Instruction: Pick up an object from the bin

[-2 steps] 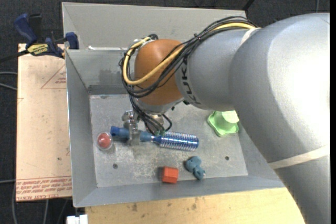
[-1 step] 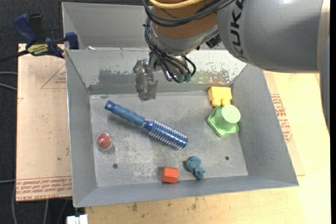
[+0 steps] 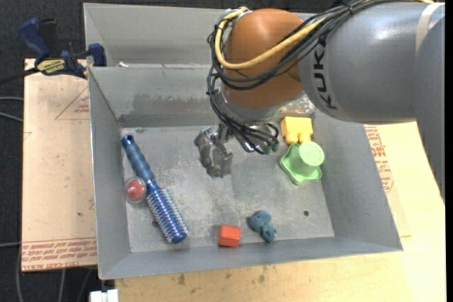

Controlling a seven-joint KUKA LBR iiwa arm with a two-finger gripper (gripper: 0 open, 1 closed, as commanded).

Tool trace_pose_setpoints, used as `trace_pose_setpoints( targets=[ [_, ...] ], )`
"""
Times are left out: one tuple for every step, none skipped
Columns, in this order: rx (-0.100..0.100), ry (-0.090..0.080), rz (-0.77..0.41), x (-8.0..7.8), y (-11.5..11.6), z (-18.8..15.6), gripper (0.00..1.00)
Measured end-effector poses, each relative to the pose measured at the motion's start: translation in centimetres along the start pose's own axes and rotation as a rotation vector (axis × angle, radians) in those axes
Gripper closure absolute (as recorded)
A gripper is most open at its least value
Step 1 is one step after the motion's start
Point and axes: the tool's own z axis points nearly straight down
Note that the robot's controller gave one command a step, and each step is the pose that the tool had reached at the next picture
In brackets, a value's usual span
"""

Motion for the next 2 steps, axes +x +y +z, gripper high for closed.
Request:
trace_pose_setpoints(
  targets=[
    [0.0,-0.007,-0.001,-0.2,0.1,-0.3,0.0],
    [-0.003,-0.004,-0.16,-3.3,8.2,6.0,0.0]
  ],
)
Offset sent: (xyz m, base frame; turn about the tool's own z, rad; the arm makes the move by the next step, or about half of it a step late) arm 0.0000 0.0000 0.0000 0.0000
